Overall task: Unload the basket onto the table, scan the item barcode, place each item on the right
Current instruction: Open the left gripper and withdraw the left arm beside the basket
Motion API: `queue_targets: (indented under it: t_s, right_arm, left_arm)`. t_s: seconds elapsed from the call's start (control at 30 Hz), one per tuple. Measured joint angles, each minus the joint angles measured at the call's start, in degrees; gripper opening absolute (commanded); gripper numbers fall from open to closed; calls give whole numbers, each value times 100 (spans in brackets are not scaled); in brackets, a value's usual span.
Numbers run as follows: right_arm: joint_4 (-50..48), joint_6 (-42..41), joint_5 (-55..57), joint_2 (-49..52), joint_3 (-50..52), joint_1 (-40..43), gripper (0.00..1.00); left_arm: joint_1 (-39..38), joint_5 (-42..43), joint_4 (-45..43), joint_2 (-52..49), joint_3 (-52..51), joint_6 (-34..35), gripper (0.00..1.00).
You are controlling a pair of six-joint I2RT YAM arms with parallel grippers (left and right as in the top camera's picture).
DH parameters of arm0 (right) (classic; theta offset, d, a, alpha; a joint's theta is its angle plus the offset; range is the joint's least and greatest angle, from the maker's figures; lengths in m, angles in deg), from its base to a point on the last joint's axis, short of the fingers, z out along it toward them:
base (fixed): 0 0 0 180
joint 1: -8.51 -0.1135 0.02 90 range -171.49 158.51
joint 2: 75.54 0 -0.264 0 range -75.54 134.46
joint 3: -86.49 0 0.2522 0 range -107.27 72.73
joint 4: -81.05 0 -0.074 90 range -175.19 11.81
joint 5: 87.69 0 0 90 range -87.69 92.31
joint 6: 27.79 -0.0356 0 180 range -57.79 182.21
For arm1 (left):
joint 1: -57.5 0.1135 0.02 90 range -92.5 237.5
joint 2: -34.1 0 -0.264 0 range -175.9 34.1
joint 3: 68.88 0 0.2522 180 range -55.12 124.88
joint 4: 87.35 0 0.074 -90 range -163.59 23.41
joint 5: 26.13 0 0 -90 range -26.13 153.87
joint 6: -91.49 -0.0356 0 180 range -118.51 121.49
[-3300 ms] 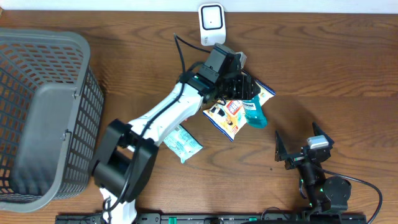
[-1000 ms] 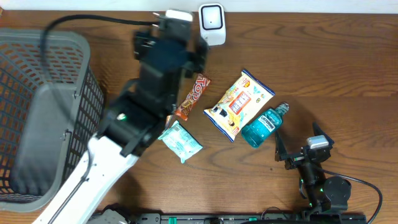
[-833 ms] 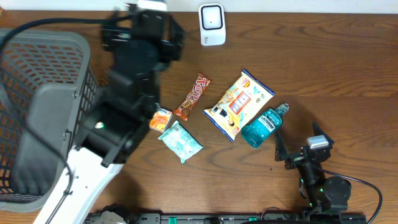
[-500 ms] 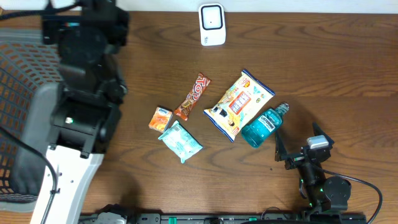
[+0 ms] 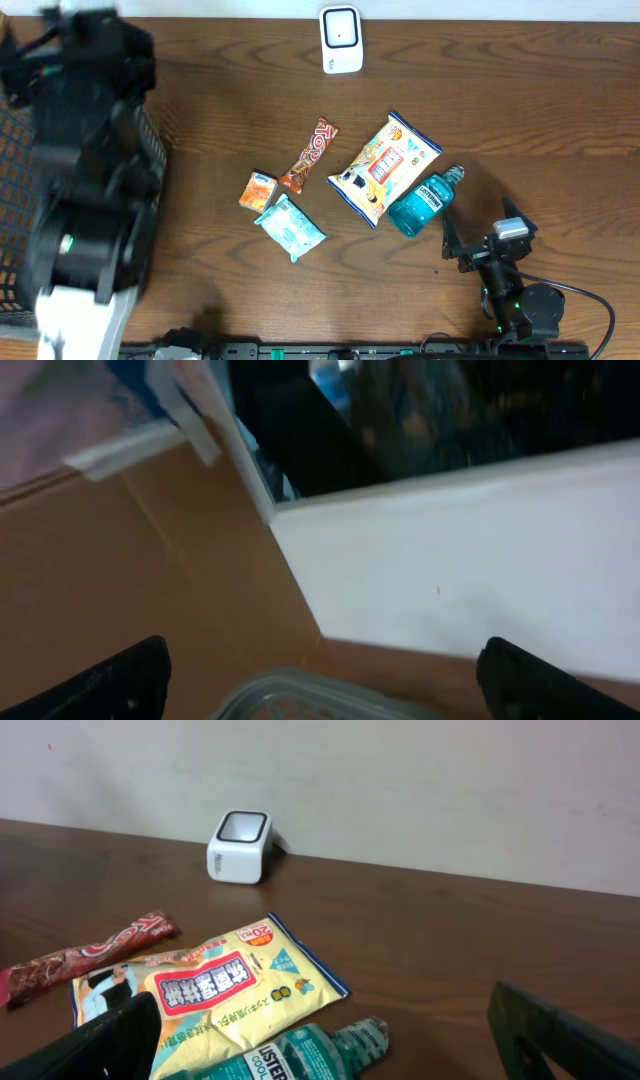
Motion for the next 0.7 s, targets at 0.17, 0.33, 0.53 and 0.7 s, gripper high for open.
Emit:
queue_targets:
  t_s: [0.17,0.33,0.53,0.7]
  right_arm:
    - [0,0,0,0,0,0,99]
    - [-33,-2,-2,0,0,0,99]
    - [-31,-83,-144,0,0,0,99]
    - [-37,-376,-382,0,0,0,99]
  left_arm:
    - [0,356,227,916,-214,90,98]
    - [0,911,280,1781,-529,109,98]
    - [0,1443,291,2420,-730,256,98]
    - [0,1609,295,2616,-730,516,98]
